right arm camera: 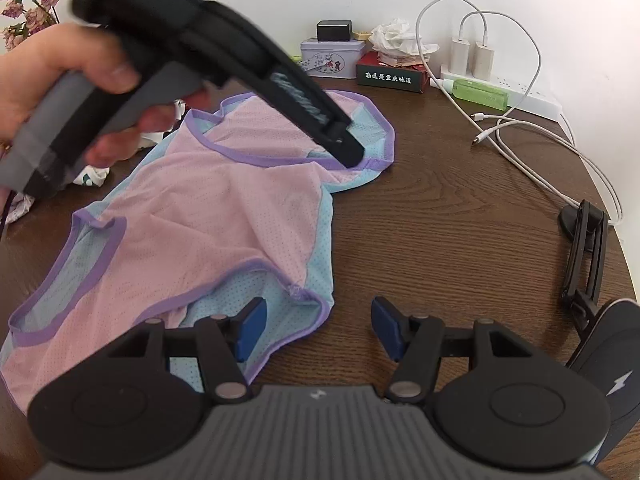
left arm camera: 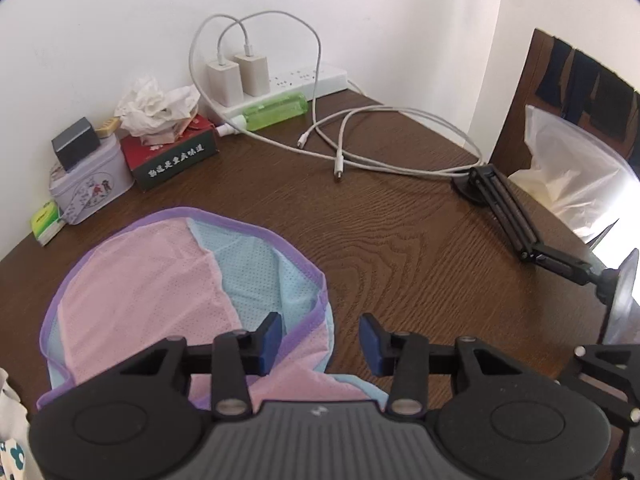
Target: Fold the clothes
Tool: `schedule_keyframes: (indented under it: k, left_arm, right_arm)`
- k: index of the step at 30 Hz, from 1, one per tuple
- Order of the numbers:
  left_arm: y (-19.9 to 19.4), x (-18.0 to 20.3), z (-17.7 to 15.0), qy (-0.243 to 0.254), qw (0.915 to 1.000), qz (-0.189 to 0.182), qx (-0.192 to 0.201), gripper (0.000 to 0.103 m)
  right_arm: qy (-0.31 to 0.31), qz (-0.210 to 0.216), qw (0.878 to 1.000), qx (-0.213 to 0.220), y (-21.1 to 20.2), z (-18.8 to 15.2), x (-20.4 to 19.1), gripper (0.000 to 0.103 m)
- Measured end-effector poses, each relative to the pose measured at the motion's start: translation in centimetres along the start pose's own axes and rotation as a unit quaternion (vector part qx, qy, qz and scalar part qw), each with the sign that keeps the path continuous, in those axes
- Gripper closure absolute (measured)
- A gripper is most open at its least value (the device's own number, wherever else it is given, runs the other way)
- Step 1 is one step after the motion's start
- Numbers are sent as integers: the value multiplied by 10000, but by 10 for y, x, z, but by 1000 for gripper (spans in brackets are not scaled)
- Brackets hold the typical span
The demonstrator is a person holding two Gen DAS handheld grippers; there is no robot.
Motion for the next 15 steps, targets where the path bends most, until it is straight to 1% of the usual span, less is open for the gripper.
schedule_keyframes:
  k: [1,2,3,4,5,6,8,9,12,15]
  left_arm:
    - [7,-1,0,-42,10000,56,-68,79]
    - [13,-2,0,-99,9999,3,-126,82]
    - [19,-3,1,-155,9997,-49,-184,89]
    - [22,-3,1,-178,9996,-88,-211,95]
    - [25,-4,1,-201,9994,-126,-237,97]
    - [26,-5,1,-202,9994,-138,-225,100]
    - [29,-6,4,-184,9997,51,-121,102]
    - [31,-9,7,-196,9997,164,-36,102]
    - [32,-18,17,-488,9982,311,160,102]
    - [38,-27,17,-549,9971,517,137,103]
  right_arm:
    - [-32,0,10000,14,2,-1,-3,45]
    - [-70,13,10000,34,4,-1,-5,48]
    - [-114,11,9999,60,5,-1,-7,51]
    - [-166,6,9998,88,6,0,-10,57]
    - [-245,-12,9996,117,7,1,-11,64]
    - [-301,-6,9994,145,7,1,-13,68]
    - [-340,119,9992,167,6,1,-17,96]
    - [-385,145,9990,162,4,1,-19,96]
    - [-580,150,9981,139,-3,-6,-26,97]
    - [-636,183,9977,124,-9,-13,-31,98]
Point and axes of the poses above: each gripper's, at about its wrist camera, not at the fingertips, and y roughly the way its jaws point, x to its right, z to its top, the point moved 10 cm from there along y, roughly the way its jaws point, and after that the axes turned 12 degrees about -y, right-handed, at the moved point
